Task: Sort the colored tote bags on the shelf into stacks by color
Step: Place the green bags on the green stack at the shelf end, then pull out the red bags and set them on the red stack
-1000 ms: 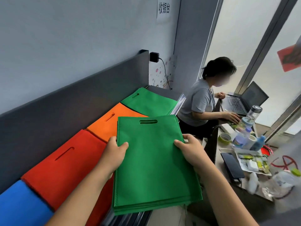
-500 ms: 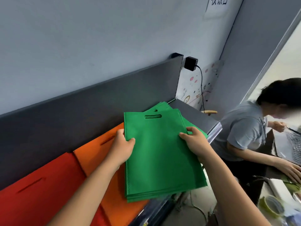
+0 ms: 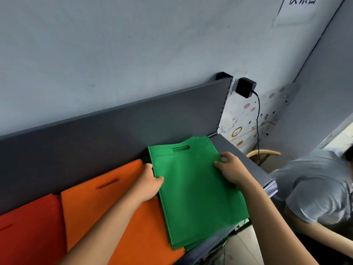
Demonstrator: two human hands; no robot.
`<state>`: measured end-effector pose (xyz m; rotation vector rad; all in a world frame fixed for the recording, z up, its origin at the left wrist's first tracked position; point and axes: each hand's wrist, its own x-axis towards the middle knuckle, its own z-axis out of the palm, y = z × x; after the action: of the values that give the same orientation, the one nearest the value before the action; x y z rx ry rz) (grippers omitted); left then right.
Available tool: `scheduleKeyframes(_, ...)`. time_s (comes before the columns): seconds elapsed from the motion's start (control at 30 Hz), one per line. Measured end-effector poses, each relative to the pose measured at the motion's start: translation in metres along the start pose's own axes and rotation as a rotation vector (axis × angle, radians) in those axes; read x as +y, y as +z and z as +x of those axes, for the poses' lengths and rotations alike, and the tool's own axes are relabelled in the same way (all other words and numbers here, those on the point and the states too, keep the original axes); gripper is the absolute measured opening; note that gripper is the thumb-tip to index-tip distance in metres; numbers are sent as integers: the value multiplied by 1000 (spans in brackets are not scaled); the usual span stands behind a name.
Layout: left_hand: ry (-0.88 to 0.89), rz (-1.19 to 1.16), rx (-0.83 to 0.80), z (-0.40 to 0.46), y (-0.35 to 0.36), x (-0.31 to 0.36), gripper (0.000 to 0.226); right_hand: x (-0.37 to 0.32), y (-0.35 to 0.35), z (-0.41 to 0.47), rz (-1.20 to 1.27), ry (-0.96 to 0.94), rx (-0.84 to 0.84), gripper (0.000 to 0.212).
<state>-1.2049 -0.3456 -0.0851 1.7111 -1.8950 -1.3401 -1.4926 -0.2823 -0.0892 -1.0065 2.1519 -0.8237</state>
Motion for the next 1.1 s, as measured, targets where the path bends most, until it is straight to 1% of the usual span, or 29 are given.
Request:
scheduleKeyframes(0.03,-26,26,-32,0,0,1,28,1,0,6,-27,0,-25,52)
scheduleKeyframes(0.1,-99,62,-82,2,0,1,48,1,2,16,-86,6,-49,51)
scheduleKeyframes(0.13,-123,58,-92,3,1,1,57,0,1,19,-98,13,-50,50)
scheduleKeyframes(0.17,-133,56,-88,5,0,1,60,-1,2,23,-101,10,-45,49)
scheduleKeyframes(0.33,-132,78,-27,10,-2,0,49,0,8,35,-153,-2,-37,50)
scheduleKeyframes(0.37,-123,87,-15,10,-2,0,43,1,9,36,-159,-2,-32,48)
scheduleKeyframes(0.47,-73,111,60,9,-5,0,8,-5,13,34,-264,27,10,45)
scheduleKeyframes(0.5,-61,115,102,9,-8,-2,9,-9,15,32,-332,37,44,46)
scheduleKeyframes(0.53,-48,125,142,11,-11,-6,15,-14,19,29,-391,31,81,46)
scheduleKeyframes(0.6,-29,116,206,9,-20,-16,33,-27,31,23,-477,-44,148,45)
scheduleKeyframes(0.63,-27,100,225,5,-27,-22,35,-35,42,19,-500,-99,163,45)
scheduleKeyframes(0.7,-17,120,266,-7,-40,-34,31,-53,65,13,-483,-195,141,45)
scheduleKeyframes(0.83,-37,146,397,-48,-82,-86,25,-107,141,-14,-324,-386,-47,44)
scheduleKeyframes(0.93,-112,136,510,-89,-119,-137,22,-144,206,-51,-282,-546,-202,55)
scheduleKeyframes(1.0,-177,123,587,-127,-147,-173,21,-167,250,-85,-259,-646,-259,41)
scheduleKeyframes(1.03,-212,120,623,-145,-160,-187,21,-176,268,-100,-242,-696,-246,33)
scheduleKeyframes(1.1,-283,106,712,-189,-186,-221,21,-192,306,-139,-209,-798,-234,25)
